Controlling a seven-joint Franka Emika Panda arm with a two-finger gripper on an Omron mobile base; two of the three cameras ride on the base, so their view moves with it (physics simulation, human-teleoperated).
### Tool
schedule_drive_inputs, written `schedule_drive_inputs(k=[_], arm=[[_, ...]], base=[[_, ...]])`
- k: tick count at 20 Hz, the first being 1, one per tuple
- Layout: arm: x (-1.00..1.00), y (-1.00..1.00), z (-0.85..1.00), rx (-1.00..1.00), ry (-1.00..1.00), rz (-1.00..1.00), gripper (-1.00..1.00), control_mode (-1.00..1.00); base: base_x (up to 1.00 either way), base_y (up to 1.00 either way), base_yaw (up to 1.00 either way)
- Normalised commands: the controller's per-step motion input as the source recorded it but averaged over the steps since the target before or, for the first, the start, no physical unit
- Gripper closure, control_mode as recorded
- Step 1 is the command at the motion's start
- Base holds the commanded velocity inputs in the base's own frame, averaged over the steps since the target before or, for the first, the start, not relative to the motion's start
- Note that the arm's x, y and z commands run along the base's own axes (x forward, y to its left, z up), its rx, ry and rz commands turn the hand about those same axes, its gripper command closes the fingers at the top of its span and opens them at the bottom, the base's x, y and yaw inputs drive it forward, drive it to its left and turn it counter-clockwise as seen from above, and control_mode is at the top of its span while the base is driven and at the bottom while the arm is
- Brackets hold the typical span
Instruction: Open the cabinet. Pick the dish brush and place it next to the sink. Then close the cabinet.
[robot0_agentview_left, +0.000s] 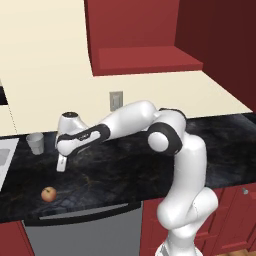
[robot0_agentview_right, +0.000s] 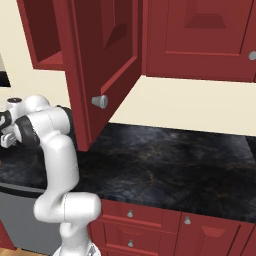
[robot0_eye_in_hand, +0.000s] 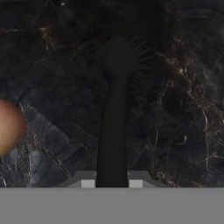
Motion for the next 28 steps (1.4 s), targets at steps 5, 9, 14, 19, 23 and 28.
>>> schedule_drive_inputs(k=[5,9,14,19,23,28], arm=[[0.07,0.00,-0.24,-0.03,0.00,0.00,1.00,-1.00],[0.08,0.00,-0.13,-0.03,0.00,0.00,1.00,-1.00],[0.04,0.00,-0.12,-0.02,0.00,0.00,1.00,-1.00],[0.04,0.00,-0.13,-0.01,0.04,0.00,1.00,-1.00],[0.00,0.09,0.00,0.00,0.00,0.00,-1.00,-1.00],[0.01,0.01,-0.03,0.00,0.00,0.00,-1.00,-1.00]], base=[[0.00,0.00,0.00],[0.00,0.00,0.00],[0.00,0.00,0.00],[0.00,0.00,0.00],[0.00,0.00,0.00],[0.00,0.00,0.00]])
